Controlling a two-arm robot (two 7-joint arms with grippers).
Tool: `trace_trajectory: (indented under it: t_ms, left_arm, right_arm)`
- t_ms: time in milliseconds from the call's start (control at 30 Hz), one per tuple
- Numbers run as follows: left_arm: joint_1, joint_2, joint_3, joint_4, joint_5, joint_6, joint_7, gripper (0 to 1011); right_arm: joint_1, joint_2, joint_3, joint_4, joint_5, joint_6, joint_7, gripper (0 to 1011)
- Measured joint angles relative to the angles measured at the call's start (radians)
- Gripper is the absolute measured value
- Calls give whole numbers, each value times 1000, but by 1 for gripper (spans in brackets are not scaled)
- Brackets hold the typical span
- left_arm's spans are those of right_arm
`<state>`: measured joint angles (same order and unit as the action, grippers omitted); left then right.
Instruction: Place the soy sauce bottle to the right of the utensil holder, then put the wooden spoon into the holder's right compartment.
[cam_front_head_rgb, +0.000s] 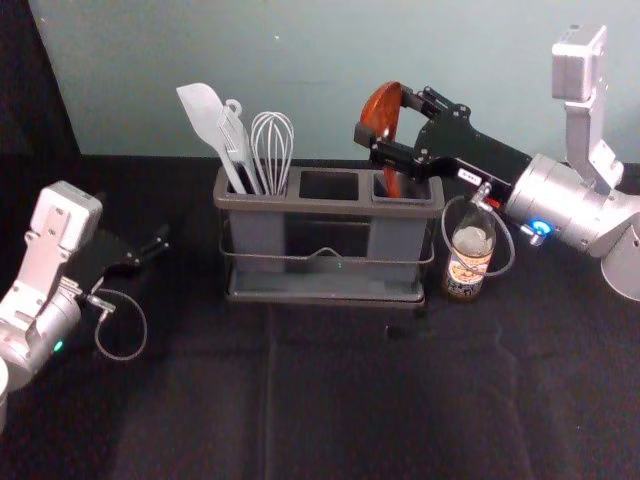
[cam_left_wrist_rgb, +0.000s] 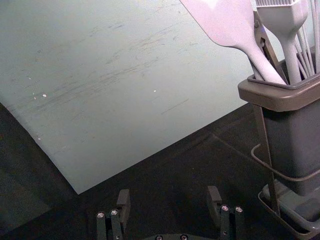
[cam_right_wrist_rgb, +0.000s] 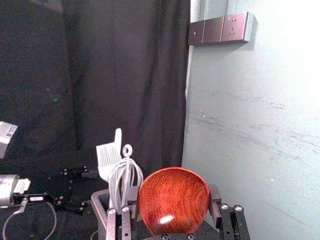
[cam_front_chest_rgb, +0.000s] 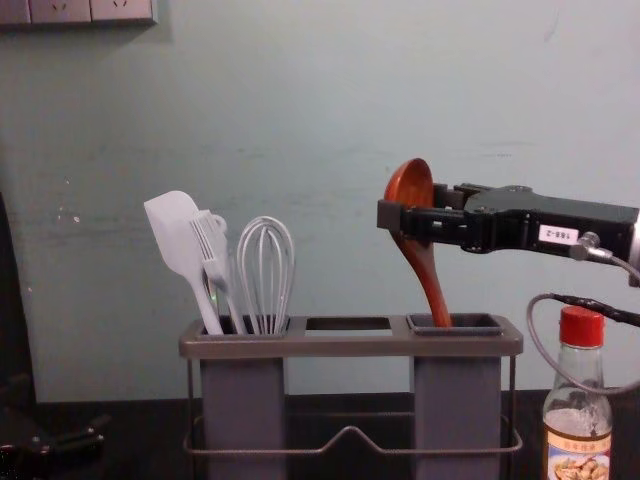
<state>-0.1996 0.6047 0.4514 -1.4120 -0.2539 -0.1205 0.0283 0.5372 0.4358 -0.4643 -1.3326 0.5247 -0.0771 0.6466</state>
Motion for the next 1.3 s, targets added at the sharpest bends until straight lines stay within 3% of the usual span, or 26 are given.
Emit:
trace_trajectory:
  t_ms: [800, 1300]
  left_arm:
    - [0, 0, 0, 0, 0, 0, 0, 1005]
    - [0, 0, 0, 0, 0, 0, 0, 1005]
  right_arm:
    - [-99, 68, 40, -83, 27, -16, -1, 837]
    - [-112, 72, 45, -77, 28, -20, -2, 837]
